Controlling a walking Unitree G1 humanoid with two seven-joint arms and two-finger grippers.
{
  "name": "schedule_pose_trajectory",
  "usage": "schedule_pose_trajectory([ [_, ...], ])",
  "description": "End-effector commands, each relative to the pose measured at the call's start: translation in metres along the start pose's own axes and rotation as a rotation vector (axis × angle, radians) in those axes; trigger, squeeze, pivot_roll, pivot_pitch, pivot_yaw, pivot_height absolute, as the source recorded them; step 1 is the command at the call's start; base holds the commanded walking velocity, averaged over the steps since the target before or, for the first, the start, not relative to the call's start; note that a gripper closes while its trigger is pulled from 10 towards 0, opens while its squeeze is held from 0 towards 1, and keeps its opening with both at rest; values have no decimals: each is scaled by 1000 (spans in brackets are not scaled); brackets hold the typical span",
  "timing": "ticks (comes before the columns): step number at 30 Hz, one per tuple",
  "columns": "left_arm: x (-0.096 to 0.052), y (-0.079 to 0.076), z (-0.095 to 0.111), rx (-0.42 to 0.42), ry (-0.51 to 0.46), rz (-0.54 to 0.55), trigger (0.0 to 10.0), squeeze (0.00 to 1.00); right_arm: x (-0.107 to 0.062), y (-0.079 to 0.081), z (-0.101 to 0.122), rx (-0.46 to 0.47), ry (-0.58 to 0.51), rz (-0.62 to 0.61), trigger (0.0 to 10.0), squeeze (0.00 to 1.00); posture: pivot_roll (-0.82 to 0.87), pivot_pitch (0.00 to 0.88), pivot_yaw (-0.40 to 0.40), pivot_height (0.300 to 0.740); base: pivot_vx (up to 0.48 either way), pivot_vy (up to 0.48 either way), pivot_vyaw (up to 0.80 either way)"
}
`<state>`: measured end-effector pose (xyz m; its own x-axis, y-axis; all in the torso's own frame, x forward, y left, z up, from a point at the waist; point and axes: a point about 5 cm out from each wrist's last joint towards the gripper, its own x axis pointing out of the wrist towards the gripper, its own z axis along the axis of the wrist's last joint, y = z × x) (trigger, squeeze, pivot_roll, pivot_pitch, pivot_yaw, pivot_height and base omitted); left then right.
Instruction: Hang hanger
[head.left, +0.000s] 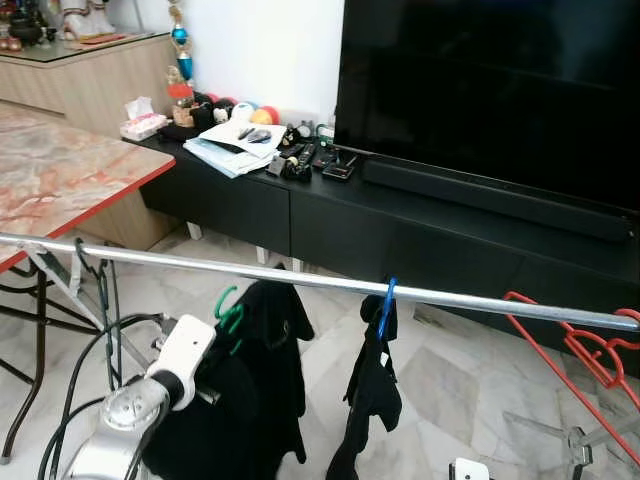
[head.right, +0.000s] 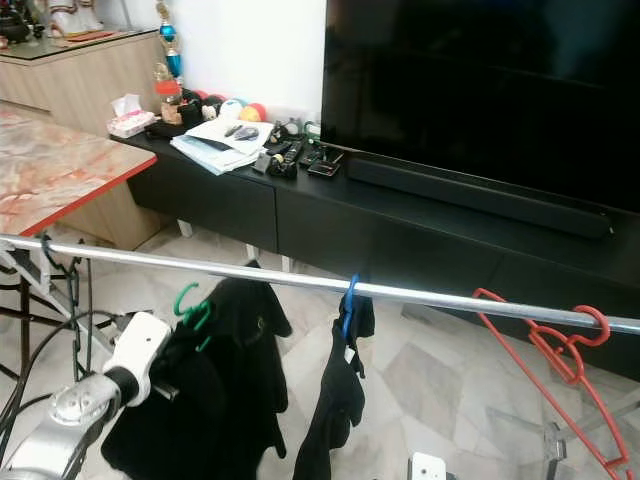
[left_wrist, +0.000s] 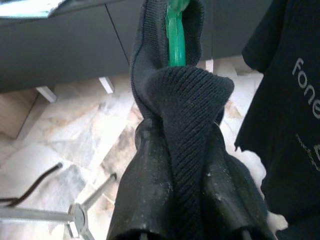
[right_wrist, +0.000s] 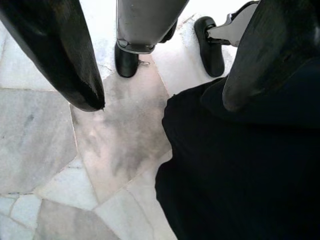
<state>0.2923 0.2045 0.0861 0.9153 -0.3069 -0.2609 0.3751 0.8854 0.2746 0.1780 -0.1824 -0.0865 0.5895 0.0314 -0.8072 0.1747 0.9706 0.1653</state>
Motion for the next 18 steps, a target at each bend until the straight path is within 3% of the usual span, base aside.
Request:
schedule_pose_trajectory([
  [1,2,8,19,30,-79,10,10000,0,-1,-1,-3,-4,8,-7,10000,0,39,20,-10,740,0,0,0],
  [4,5,10,21,31,-73,30,10000,0,-1,-4,-3,-4,5,-11,10000,0,40,24,-14,740,0,0,0],
  [9,13,13,23,-48,-62,83,10000,0,-2,-7,-1,-7,4,-16,10000,0,37,28,-12,740,0,0,0],
  [18,37,14,30,-110,-19,121,10000,0,1,0,2,-7,-2,-7,10000,0,33,38,-10,740,0,0,0],
])
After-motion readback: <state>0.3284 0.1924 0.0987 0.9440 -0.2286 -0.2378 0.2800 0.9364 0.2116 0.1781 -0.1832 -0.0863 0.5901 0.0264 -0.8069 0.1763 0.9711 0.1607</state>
